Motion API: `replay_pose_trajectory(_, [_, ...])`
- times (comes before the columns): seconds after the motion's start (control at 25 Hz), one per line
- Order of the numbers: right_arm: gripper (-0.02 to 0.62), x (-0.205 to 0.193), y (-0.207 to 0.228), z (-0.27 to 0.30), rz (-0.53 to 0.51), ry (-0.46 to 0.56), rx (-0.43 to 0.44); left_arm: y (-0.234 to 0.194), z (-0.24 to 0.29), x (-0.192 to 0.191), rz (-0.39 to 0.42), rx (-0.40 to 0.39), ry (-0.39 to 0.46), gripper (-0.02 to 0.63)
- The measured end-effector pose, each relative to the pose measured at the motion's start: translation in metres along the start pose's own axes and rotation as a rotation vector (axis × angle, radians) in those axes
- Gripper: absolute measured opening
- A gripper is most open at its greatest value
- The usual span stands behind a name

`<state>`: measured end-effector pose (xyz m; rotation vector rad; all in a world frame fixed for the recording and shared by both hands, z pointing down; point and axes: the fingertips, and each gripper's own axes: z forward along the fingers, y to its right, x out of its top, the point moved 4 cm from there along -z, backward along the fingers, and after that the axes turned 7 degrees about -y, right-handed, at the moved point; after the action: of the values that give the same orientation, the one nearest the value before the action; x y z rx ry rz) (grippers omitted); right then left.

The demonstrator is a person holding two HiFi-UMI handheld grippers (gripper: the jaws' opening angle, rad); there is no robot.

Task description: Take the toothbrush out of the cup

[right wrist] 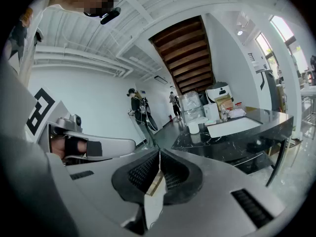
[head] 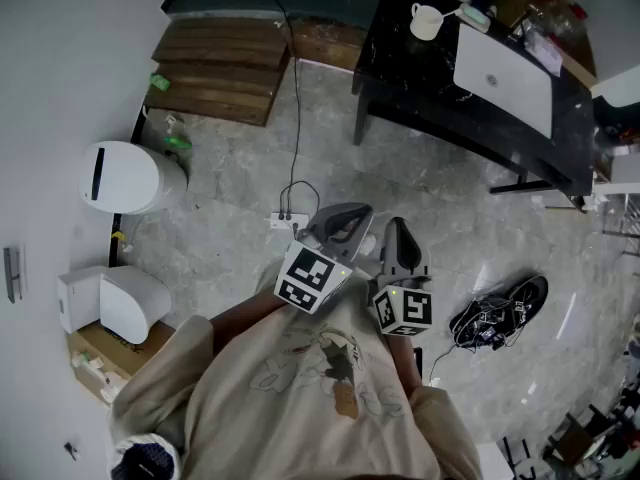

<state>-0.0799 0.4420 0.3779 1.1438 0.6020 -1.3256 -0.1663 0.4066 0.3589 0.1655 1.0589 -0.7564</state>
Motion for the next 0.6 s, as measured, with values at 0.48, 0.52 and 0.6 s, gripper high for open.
replay_pose_trajectory(0.48, [0.023, -0.001, 0.019, -0.006, 0.003, 0.011, 0.006, 0.014, 0.015, -0.001, 0.001, 0.003, -0.005, 0.014])
replay_pose_trajectory(0.52, [0.023, -0.001, 0.019, -0.006, 0.004, 0.012, 0.009, 0.015, 0.016, -0.002, -0.004, 0.005, -0.007, 0.014])
replay_pose_trajectory(0.6, [0.023, 0.0, 0.022, -0.006, 0.016, 0.02, 0.018, 0.017, 0.017, -0.002, -0.011, 0.01, -0.005, 0.014])
